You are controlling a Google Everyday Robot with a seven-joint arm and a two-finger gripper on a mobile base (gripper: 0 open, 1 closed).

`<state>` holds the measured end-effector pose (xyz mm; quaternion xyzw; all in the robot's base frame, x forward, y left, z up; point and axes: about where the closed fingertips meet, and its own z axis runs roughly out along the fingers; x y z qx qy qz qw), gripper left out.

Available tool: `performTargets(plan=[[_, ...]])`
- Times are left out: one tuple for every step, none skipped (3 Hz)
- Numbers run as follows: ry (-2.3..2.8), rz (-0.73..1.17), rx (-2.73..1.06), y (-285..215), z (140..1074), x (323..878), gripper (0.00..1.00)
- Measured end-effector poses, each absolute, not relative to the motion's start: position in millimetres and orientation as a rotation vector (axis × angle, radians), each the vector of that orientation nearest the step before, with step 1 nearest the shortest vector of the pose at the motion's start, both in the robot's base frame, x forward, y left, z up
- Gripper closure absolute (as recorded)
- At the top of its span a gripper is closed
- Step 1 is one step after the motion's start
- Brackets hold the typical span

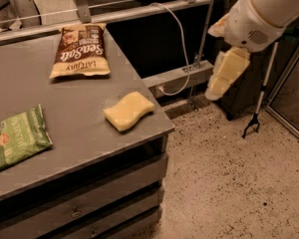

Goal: Move brown chip bag near sponge

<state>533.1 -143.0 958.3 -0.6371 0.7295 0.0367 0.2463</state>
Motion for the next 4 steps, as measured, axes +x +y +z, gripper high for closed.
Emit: performTargets(plan=[[1.886, 0.241, -1.714, -99.5, 946.6, 576.0, 0.00], [1.789, 0.402, -1.671, -54.3, 936.9, 613.8, 0.00], [1.789, 0.402, -1.671, -54.1, 936.8, 613.8, 0.00], [1.751, 0.417, -1.653, -55.5, 944.6, 619.4, 0.00]])
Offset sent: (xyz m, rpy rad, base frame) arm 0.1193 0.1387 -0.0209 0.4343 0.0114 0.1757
